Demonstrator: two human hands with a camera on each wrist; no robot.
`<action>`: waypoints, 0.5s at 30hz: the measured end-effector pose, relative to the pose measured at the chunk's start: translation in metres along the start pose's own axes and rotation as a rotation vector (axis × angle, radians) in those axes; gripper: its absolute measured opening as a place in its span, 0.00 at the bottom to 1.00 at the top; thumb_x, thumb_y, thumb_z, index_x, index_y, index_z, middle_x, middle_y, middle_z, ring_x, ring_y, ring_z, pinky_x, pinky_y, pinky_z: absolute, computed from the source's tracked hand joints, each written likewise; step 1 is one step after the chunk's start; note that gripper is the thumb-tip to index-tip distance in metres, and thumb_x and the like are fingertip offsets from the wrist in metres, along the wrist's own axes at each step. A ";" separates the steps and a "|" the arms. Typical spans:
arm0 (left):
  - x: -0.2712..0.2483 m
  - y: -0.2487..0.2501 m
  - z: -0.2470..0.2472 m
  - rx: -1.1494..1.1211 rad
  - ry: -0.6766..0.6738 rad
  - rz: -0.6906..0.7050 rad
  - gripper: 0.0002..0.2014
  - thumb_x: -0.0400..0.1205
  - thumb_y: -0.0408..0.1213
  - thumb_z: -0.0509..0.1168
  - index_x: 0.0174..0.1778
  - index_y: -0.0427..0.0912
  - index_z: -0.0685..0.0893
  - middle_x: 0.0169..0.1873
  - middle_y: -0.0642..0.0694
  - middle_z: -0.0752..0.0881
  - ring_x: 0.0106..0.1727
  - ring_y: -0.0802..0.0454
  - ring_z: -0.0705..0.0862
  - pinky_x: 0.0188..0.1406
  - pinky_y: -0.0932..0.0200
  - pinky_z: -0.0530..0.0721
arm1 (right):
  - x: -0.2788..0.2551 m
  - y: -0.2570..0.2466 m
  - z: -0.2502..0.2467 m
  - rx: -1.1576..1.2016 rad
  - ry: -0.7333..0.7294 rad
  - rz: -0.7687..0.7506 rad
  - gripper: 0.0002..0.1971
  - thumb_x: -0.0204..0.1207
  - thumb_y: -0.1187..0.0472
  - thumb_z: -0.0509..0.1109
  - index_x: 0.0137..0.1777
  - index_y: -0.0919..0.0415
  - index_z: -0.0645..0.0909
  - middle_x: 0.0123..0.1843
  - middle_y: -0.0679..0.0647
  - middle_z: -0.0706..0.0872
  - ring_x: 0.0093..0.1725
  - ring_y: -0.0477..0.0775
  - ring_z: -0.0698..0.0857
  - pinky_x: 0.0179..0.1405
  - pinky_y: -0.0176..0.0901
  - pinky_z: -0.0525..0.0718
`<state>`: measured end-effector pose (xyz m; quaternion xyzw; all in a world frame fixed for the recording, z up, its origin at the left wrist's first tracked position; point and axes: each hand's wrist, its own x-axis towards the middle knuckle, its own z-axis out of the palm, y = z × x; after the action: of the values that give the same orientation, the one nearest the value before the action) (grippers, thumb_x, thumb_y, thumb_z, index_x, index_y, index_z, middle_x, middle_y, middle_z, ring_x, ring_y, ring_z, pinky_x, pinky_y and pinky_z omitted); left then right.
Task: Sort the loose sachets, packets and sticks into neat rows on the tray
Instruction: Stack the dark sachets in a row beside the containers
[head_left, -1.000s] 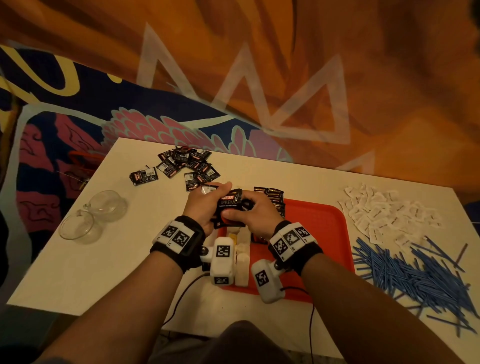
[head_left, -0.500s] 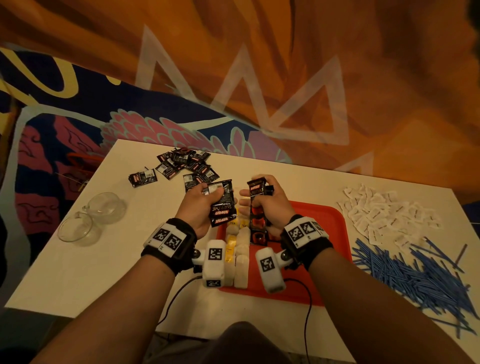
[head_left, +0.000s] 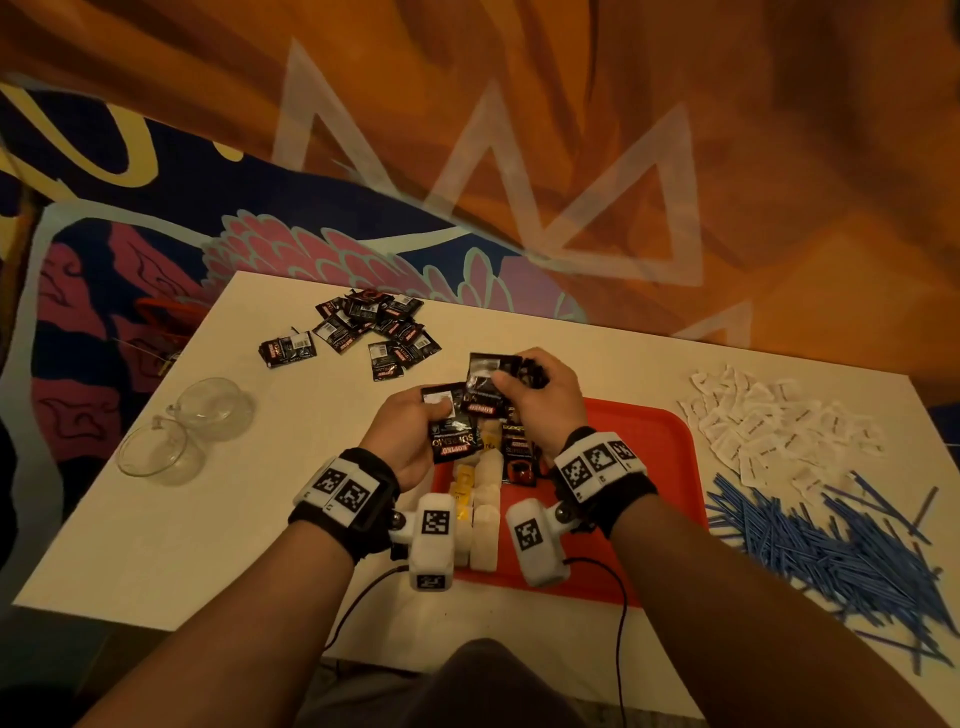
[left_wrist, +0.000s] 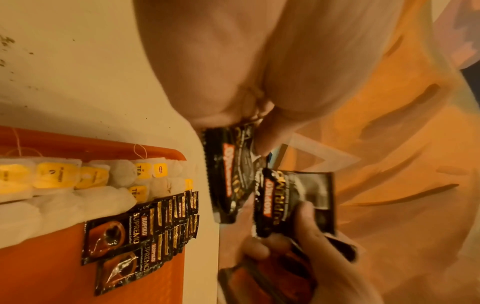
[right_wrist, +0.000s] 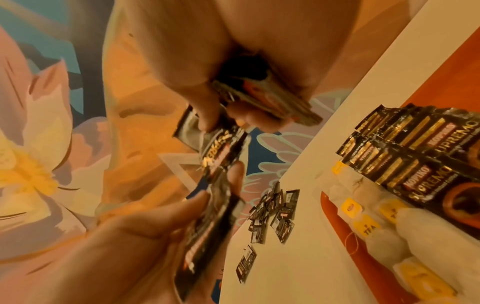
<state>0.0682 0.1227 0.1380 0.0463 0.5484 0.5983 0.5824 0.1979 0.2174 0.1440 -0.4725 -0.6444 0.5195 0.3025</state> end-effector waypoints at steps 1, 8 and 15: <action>0.001 0.000 -0.002 -0.013 -0.010 -0.017 0.14 0.87 0.22 0.54 0.66 0.28 0.79 0.53 0.29 0.88 0.48 0.34 0.89 0.35 0.43 0.90 | 0.000 -0.003 -0.002 0.012 0.044 -0.068 0.09 0.74 0.64 0.77 0.39 0.50 0.81 0.42 0.49 0.87 0.48 0.55 0.87 0.53 0.53 0.86; 0.000 0.008 -0.002 -0.198 -0.058 -0.094 0.21 0.79 0.27 0.56 0.69 0.28 0.78 0.46 0.33 0.88 0.43 0.40 0.88 0.41 0.48 0.88 | -0.011 -0.006 -0.006 -0.551 -0.269 -0.674 0.17 0.64 0.78 0.74 0.49 0.59 0.85 0.56 0.54 0.85 0.58 0.58 0.81 0.58 0.48 0.81; 0.005 0.000 -0.007 -0.054 -0.006 -0.022 0.14 0.84 0.25 0.60 0.65 0.31 0.81 0.46 0.34 0.89 0.42 0.40 0.90 0.37 0.47 0.88 | -0.015 0.007 -0.009 -0.642 -0.460 -0.605 0.18 0.65 0.76 0.76 0.53 0.58 0.88 0.65 0.55 0.85 0.65 0.58 0.81 0.67 0.52 0.78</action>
<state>0.0617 0.1223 0.1321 0.0263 0.5310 0.6062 0.5915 0.2131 0.2073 0.1414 -0.2069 -0.9301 0.2747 0.1287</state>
